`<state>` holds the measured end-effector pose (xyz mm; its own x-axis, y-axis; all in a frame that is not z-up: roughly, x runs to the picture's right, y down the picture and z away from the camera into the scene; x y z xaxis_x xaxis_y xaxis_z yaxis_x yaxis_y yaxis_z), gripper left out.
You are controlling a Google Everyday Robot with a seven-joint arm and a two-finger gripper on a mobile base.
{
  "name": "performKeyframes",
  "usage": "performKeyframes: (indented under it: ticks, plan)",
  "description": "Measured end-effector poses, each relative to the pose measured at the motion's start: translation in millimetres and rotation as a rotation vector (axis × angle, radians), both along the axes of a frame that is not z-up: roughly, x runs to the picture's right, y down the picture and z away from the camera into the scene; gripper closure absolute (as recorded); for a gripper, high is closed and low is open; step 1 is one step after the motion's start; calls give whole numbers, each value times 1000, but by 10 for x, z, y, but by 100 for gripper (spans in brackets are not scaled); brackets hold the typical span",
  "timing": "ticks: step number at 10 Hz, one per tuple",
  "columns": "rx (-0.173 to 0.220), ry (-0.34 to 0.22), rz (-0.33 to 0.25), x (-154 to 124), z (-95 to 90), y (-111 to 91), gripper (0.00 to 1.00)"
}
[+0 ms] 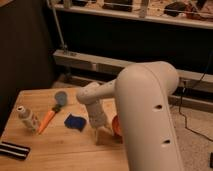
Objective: Push the ceramic bowl across the table
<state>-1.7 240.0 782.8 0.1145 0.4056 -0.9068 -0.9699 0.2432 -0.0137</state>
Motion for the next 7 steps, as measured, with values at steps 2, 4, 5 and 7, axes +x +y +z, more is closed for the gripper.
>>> performKeyframes:
  ticks: [2, 4, 5, 7]
  plan:
    - [40, 34, 54, 121, 86, -71, 35]
    - [71, 24, 106, 88, 170, -104, 35]
    - [80, -14, 125, -56, 201, -104, 35]
    - [87, -75, 157, -234, 249, -60, 35]
